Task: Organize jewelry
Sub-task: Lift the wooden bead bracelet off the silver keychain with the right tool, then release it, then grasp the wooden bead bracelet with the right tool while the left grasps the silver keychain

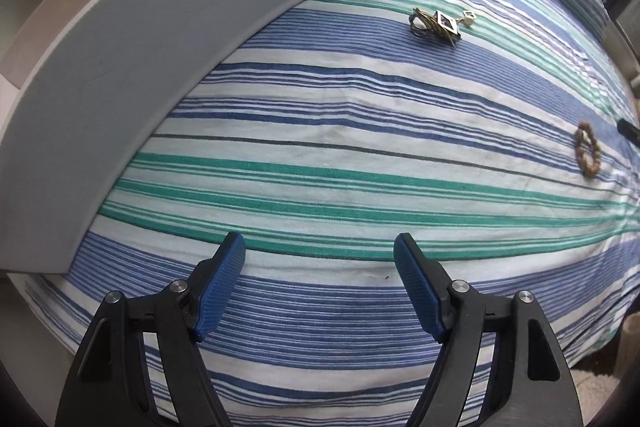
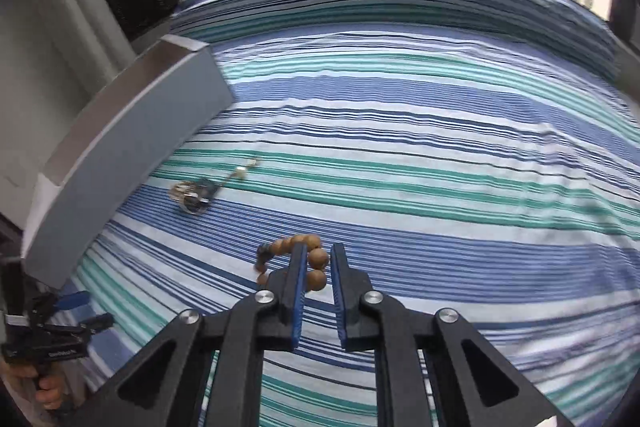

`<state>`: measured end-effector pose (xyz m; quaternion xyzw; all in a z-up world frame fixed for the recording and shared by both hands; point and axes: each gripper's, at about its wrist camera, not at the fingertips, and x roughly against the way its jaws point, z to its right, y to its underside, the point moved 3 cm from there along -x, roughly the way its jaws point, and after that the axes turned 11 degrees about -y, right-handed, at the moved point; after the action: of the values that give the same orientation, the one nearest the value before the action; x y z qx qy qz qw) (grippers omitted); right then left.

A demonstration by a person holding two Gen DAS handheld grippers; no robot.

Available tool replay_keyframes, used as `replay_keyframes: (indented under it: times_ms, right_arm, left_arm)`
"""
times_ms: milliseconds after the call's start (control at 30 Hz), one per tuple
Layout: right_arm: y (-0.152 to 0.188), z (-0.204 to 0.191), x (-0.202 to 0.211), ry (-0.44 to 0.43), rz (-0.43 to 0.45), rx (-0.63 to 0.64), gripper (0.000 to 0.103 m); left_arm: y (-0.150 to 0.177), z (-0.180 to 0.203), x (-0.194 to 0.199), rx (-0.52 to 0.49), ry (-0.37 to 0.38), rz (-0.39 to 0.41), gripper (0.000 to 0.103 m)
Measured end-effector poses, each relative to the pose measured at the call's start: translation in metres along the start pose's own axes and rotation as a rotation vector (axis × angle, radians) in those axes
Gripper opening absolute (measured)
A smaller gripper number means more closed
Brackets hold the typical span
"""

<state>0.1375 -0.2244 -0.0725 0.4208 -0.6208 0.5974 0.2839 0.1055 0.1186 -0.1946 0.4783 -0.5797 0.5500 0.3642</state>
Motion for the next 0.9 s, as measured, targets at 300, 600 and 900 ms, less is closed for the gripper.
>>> replay_keyframes:
  times_ms: [300, 600, 900]
  right_arm:
    - [0.102, 0.077, 0.034, -0.024, -0.033, -0.244, 0.044]
    - [0.136, 0.057, 0.032, 0.017, -0.060, -0.150, 0.044]
    - [0.139, 0.044, 0.028, 0.079, -0.036, -0.065, 0.055]
  left_arm:
    - [0.002, 0.044, -0.003, -0.061, -0.023, 0.043, 0.084]
    - [-0.001, 0.062, -0.009, -0.009, -0.028, 0.096, 0.103]
    - [0.010, 0.063, -0.005, -0.013, -0.017, 0.151, 0.103]
